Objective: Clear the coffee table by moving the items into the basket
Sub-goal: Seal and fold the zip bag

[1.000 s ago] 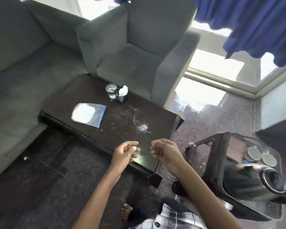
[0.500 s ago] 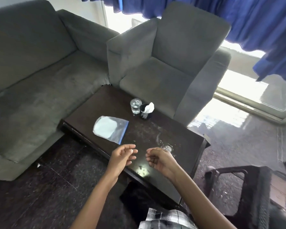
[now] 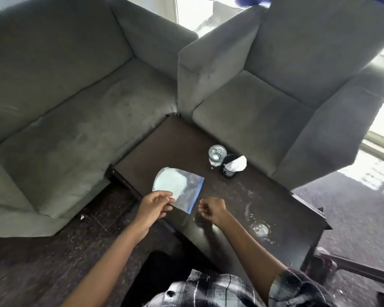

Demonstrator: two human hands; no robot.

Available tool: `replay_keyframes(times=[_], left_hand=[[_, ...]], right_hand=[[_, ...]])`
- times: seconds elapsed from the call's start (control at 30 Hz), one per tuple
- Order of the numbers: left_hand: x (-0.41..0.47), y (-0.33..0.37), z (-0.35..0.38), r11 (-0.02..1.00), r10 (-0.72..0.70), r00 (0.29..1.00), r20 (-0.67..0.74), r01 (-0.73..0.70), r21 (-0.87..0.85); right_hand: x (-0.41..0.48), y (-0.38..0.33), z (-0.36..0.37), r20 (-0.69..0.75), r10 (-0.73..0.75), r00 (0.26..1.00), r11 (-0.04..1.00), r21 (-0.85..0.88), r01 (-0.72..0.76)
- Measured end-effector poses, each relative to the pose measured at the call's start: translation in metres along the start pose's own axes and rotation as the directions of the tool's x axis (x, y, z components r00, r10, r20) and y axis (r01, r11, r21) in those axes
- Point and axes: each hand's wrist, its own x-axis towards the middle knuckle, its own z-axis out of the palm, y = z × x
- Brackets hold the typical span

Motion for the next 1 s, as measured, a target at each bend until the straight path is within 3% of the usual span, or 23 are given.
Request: replay_keyframes(times=[0.2,0.33,0.5,0.67,0.77,0.83,1.0], left_hand=[[0.043,0.010,-0.031,0.995,-0.075,0.996,0.058,0.071,0.065],[0.076,0.020,-0.054,0.978,-0.111,0.988,0.104,0.090,0.189],[0.122,0.040,-0.079,0.932,-0.116,0.967,0.227,0.028,0.361],[0.155,0.046,-0.096,0.884,-0.129,0.944,0.304,-0.029,0.467],[0.164,0.045,-0.106,0.853,-0.148,0.928,0.342,-0.055,0.519],[0.165,0.049,-0.110,0.846,-0.146,0.917,0.372,-0.079,0.527],[0.165,0.072,-0.106,0.844,-0.121,0.884,0.451,-0.148,0.516]], right_hand=[[0.046,0.004,0.022,-0.121,-0.050,0.991,0.952,-0.305,0.011],[0.083,0.005,0.036,-0.199,-0.063,0.978,0.908,-0.419,-0.027],[0.135,0.008,0.055,-0.325,0.043,0.945,0.962,-0.240,-0.126],[0.147,0.004,0.079,-0.291,0.051,0.955,0.992,-0.099,-0.083],[0.142,-0.008,0.088,-0.380,0.052,0.923,0.992,-0.086,-0.091],[0.133,-0.019,0.090,-0.421,-0.002,0.907,0.993,-0.105,-0.046],[0.076,-0.051,0.090,-0.317,-0.182,0.931,0.982,-0.010,0.189]])
